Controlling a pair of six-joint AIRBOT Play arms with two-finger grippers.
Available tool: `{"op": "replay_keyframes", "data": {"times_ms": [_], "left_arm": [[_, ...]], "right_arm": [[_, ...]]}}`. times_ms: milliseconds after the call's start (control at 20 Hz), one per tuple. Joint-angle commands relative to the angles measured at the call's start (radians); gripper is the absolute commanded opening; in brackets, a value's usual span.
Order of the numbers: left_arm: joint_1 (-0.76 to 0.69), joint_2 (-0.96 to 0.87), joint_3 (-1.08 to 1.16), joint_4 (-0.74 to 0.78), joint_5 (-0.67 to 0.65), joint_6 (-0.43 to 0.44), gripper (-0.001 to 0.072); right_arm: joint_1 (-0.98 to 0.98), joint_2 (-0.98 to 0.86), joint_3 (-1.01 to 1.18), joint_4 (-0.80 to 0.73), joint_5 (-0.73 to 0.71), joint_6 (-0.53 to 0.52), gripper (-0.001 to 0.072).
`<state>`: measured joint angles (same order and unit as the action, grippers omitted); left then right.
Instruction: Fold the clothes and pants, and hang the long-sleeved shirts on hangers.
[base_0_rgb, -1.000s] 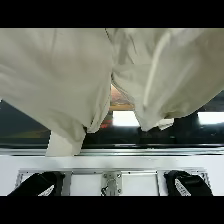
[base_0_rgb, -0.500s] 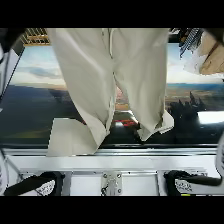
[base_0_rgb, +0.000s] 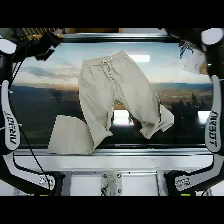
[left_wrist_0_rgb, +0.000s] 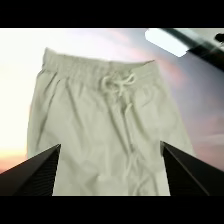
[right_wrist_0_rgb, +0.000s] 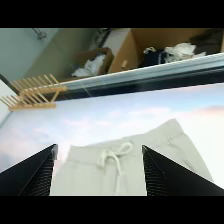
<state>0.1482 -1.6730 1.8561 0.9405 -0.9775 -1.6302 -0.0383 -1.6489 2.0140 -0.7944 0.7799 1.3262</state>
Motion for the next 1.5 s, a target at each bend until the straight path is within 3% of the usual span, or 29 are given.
{"op": "replay_keyframes", "data": {"times_ms": [0, 100, 200, 400, 550, 750, 950, 1000, 1050, 1100, 1150, 1200, 1300, 1450], "left_arm": [[0.063, 0.128, -0.264, 0.125, -0.134, 0.000, 0.0717], [0.049, 0.221, -0.489, 0.157, -0.133, 0.000, 0.0717], [0.001, 0.289, -0.715, 0.155, -0.111, 0.000, 0.0718], [-0.128, 0.360, -1.035, -0.013, 0.004, 0.041, 0.0718], [-0.207, 0.359, -1.119, -0.155, 0.080, 0.099, 0.0718], [-0.290, 0.338, -1.122, -0.158, 0.148, 0.098, 0.0718], [-0.330, 0.279, -1.122, -0.205, 0.151, 0.098, 0.0716], [-0.331, 0.274, -1.122, -0.217, 0.157, 0.098, 0.0604], [-0.331, 0.274, -1.122, -0.226, 0.166, 0.098, 0.0380], [-0.331, 0.275, -1.122, -0.235, 0.168, 0.098, 0.0140], [-0.323, 0.283, -1.119, -0.235, 0.162, 0.098, 0.0010], [-0.312, 0.300, -1.114, -0.235, 0.143, 0.098, 0.0011], [-0.278, 0.362, -1.089, -0.232, 0.050, 0.128, 0.0010], [-0.272, 0.508, -1.076, -0.227, -0.093, 0.150, 0.0010]], "right_arm": [[-0.105, 0.143, -0.082, -0.245, 0.344, -0.040, 0.0568], [-0.151, 0.260, -0.260, -0.371, 0.470, -0.011, 0.0568], [-0.190, 0.389, -0.520, -0.434, 0.486, 0.053, 0.0568], [-0.221, 0.593, -1.054, -0.433, 0.394, 0.082, 0.0568], [-0.220, 0.636, -1.324, -0.338, 0.295, 0.095, 0.0568], [-0.218, 0.612, -1.478, -0.238, 0.150, 0.095, 0.0568], [-0.167, 0.560, -1.489, -0.181, 0.067, 0.095, 0.0568], [-0.147, 0.547, -1.489, -0.167, 0.042, 0.095, 0.0568], [-0.130, 0.538, -1.488, -0.157, 0.014, 0.095, 0.0563], [-0.116, 0.532, -1.486, -0.154, -0.011, 0.095, 0.0443], [-0.111, 0.531, -1.477, -0.154, -0.026, 0.078, 0.0136], [-0.116, 0.531, -1.453, -0.161, -0.032, 0.043, 0.0009], [-0.154, 0.531, -1.341, -0.258, 0.002, 0.045, 0.0008], [-0.240, 0.519, -1.034, -0.575, 0.058, 0.188, 0.0008]]}}
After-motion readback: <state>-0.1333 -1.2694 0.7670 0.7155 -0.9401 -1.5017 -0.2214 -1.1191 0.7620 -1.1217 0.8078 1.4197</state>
